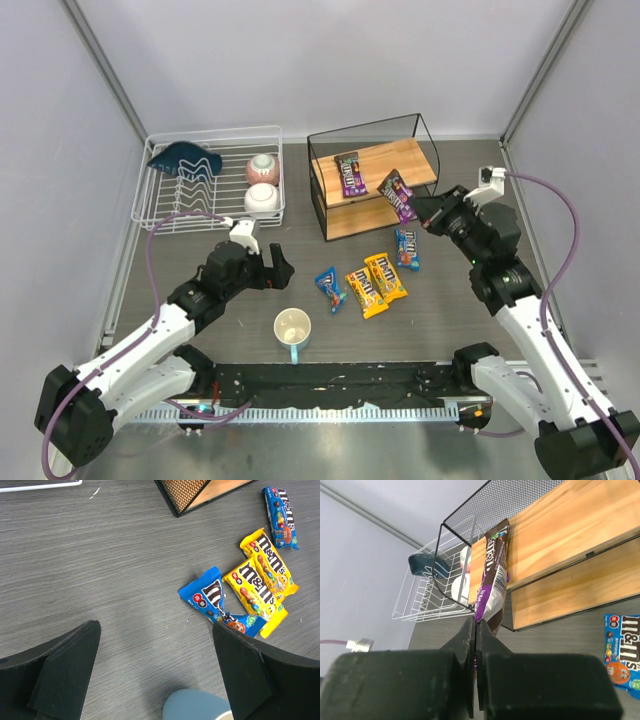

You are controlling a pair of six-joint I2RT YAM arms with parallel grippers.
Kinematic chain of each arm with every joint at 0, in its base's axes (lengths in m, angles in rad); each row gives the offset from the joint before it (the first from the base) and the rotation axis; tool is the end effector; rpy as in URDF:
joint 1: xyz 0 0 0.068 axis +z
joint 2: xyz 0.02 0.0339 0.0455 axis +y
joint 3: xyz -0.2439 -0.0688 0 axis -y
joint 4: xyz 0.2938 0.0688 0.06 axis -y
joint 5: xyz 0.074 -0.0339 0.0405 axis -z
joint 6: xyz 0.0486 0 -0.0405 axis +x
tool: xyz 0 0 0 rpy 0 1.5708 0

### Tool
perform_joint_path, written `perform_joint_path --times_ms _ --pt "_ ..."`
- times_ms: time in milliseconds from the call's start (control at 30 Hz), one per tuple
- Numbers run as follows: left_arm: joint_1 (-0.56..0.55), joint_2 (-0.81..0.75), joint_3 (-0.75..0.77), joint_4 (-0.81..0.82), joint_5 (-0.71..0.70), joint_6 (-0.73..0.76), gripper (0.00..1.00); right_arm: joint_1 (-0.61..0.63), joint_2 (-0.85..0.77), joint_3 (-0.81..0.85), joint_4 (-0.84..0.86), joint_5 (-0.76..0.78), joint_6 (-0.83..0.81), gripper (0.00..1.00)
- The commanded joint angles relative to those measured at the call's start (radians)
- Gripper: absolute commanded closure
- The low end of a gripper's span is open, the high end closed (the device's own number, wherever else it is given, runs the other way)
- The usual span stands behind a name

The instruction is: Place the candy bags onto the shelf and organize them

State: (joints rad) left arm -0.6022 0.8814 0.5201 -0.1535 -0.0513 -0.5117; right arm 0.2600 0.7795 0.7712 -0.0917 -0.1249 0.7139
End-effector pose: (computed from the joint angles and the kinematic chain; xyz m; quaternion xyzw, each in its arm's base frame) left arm 0.2219 -0.1495 0.1936 0.0262 0.8632 -0.2474 0.4392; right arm 0.2520 0.0733 0.3303 0.1257 0.7306 0.3542 0.5701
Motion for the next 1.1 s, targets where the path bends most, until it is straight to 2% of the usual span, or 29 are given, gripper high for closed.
perform_joint_path --times_ms 0,200,400,700,1067 --pt "-0.005 -0.009 0.020 0.017 0.004 0.016 0.00 0.004 0.092 0.071 0.087 0.056 -0.030 0.99" --pt "-0.005 -0.009 0.018 0.022 0.004 0.018 0.00 -0.007 0.257 0.134 0.259 0.067 -0.013 0.99" --pt "-0.005 -0.007 0.020 0.022 0.007 0.018 0.00 -0.015 0.407 0.213 0.360 0.051 0.013 0.99" --pt "-0.007 -0.002 0.015 0.028 0.016 0.016 0.00 -0.022 0.558 0.223 0.435 0.041 0.036 0.99" --pt "-0.011 0.001 0.023 0.019 0.024 0.015 0.00 -0.024 0.670 0.263 0.431 0.042 0.050 0.99"
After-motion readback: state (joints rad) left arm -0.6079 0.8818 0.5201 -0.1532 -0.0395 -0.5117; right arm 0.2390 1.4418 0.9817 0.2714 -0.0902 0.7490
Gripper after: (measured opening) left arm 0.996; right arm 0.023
